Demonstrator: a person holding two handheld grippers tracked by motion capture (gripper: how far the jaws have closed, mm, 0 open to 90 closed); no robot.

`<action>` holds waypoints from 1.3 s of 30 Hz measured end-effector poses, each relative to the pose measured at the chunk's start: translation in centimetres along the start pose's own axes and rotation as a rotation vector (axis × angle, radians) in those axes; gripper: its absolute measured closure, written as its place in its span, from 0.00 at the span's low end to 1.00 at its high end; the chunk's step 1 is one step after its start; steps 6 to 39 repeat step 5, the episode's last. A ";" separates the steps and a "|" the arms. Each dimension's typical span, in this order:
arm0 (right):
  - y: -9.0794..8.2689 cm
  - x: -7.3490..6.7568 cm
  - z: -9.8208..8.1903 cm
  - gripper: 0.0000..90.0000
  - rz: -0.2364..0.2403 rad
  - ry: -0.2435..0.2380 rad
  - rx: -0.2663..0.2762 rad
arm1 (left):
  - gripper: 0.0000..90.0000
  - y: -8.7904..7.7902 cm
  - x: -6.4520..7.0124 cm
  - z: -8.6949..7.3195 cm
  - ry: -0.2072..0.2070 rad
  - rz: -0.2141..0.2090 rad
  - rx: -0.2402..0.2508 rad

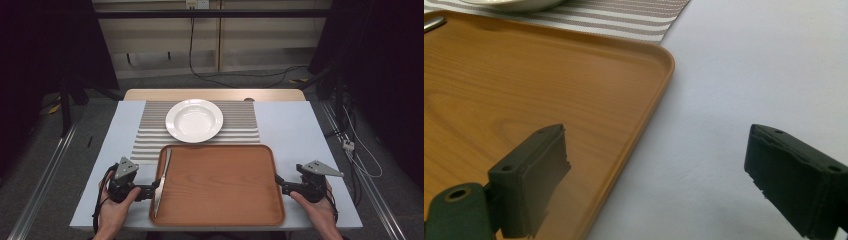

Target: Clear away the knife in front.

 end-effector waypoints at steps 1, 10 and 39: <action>0.0 0.0 0.0 0.11 0.000 -0.001 0.000 | 0.08 0.0 0.0 0.0 -0.014 0.001 0.005; -0.1 0.1 0.0 0.11 -0.001 -0.004 0.001 | 0.08 0.0 -0.2 -0.2 -0.032 -0.004 -0.002; -0.1 0.1 0.0 0.11 -0.001 -0.004 0.001 | 0.08 0.0 -0.2 -0.2 -0.032 -0.004 -0.002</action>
Point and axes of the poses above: each handheld gripper's, and its own axes: y roughly forward along the jaws, z roughly out of its top, x roughly to its right, the point moved 10 cm from there along y, roughly forward along the jaws, and after that the axes turned 12 degrees about z, right-handed, at the moved point
